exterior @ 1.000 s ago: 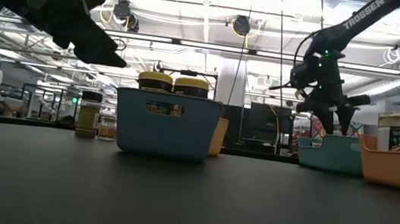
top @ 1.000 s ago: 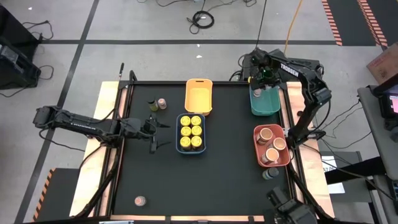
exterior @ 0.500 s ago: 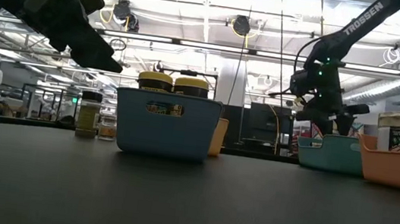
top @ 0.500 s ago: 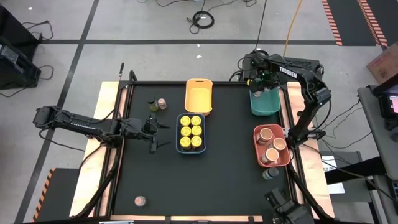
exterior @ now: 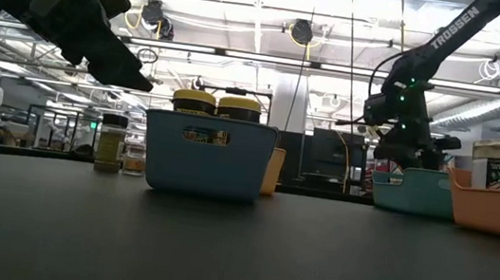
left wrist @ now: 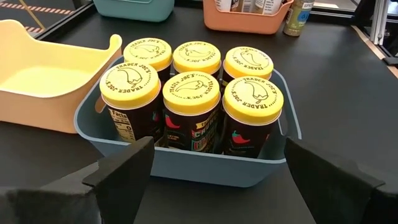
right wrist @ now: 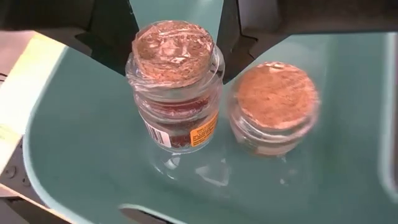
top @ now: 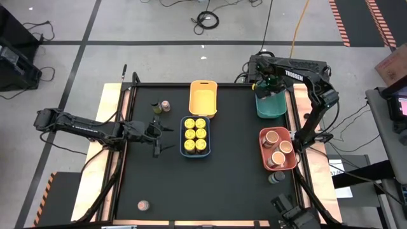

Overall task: Sort spices by type
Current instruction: Put the brown seasoning bottle into the green bin

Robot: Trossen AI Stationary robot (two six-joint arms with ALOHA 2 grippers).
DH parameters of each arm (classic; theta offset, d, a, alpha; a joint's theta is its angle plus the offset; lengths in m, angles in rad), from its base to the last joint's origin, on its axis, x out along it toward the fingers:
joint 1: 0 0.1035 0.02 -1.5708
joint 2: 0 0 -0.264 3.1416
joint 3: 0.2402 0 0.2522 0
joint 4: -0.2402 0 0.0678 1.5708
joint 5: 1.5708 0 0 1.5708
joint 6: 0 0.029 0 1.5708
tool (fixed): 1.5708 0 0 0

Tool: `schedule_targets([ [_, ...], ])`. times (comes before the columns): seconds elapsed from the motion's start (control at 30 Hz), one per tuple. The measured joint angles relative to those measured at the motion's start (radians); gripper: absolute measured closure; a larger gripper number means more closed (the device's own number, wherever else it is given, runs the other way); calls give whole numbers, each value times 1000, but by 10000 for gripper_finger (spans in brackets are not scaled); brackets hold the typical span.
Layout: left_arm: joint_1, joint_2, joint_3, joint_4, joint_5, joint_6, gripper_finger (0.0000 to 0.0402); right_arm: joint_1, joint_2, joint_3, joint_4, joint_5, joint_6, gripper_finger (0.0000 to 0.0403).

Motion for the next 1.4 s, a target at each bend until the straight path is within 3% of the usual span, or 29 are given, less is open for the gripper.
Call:
schedule_targets([
  [0.7, 0, 0, 0, 0, 0, 0, 39, -4, 0, -7, 3, 10, -18, 231],
  [1.07, 0, 0, 0, 0, 0, 0, 39, -4, 0, -7, 14, 2, -13, 149],
  [1.4, 0, 0, 0, 0, 0, 0, 39, -4, 0, 14, -26, -17, -32, 140],
])
